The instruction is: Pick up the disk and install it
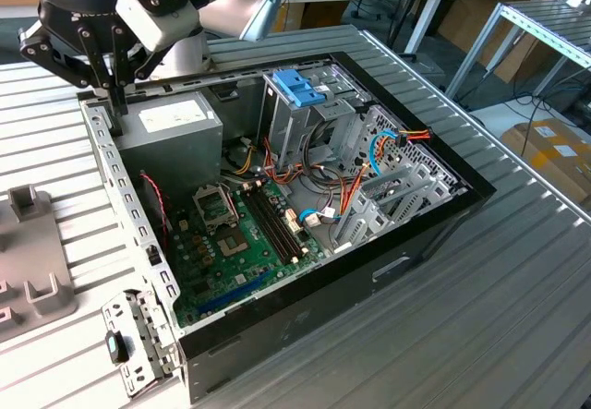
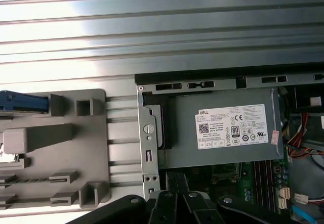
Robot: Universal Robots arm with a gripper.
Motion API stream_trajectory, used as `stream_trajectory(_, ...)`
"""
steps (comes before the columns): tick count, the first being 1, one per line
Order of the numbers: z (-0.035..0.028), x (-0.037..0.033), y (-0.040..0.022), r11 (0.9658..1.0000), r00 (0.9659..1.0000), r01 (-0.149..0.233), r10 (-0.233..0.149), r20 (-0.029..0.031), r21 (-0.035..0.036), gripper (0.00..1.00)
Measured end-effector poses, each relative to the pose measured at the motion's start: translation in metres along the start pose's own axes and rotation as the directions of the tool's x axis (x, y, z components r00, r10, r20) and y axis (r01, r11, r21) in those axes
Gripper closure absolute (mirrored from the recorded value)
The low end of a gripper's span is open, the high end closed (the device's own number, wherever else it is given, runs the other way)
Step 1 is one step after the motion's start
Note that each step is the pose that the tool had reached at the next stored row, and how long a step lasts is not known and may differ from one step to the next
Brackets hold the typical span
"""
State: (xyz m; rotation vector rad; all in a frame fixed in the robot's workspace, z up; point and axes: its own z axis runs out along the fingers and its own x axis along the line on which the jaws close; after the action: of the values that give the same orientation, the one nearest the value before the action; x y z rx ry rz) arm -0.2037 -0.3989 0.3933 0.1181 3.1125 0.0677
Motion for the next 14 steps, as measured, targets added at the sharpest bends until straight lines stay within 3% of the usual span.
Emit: stream_trajectory(14,-0.0001,0.0045,-0.0004,1.0000,1.0000,0.000,0.000,0.0000,0.0000,0.89)
